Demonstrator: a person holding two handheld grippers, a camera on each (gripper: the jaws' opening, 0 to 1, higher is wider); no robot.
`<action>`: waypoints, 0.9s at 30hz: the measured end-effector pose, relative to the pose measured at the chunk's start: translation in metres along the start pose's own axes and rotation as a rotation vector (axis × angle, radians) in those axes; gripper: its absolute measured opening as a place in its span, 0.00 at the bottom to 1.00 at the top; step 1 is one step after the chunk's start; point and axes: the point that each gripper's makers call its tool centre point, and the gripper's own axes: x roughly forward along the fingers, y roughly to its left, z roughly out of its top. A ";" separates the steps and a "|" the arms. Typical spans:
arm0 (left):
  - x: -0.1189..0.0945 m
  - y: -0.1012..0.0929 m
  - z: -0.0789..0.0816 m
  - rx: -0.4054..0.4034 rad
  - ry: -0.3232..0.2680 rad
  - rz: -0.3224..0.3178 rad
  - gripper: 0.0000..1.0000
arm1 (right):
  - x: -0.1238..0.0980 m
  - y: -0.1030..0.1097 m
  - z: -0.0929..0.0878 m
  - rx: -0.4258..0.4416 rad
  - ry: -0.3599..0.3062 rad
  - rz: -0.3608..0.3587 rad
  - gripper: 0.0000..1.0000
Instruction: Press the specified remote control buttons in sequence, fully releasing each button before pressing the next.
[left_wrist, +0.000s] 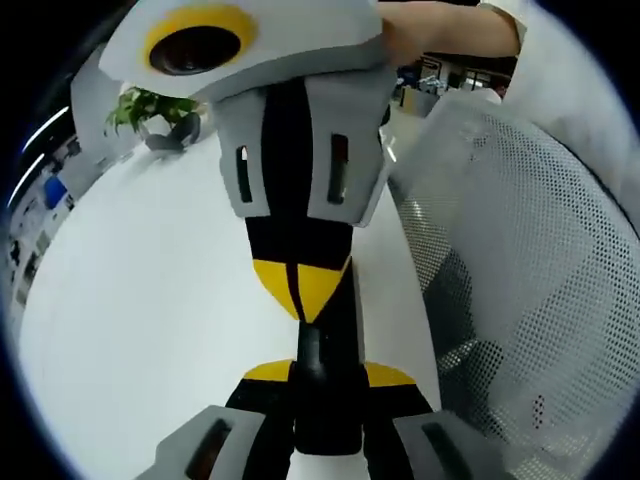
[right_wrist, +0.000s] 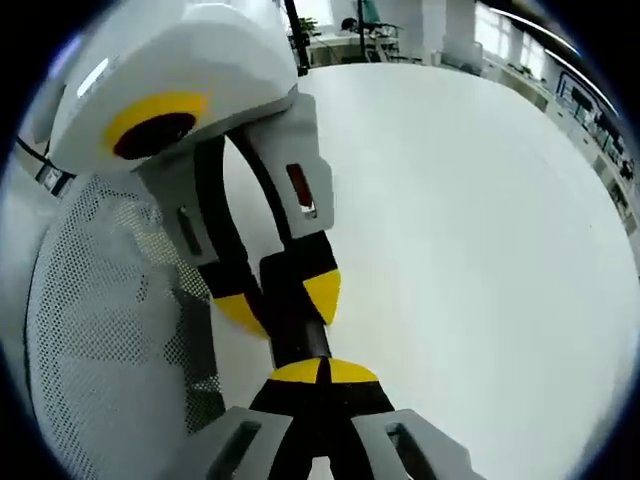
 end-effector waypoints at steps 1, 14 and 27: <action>0.000 0.000 0.000 0.001 -0.006 0.001 0.22 | 0.001 0.000 0.000 -0.015 0.009 -0.012 0.00; 0.002 0.000 0.003 -0.010 -0.029 0.005 0.22 | -0.001 -0.001 -0.001 -0.029 -0.079 -0.080 0.00; 0.001 0.000 0.004 -0.005 -0.045 0.005 0.22 | -0.001 0.018 0.006 -0.111 -0.135 -0.080 0.00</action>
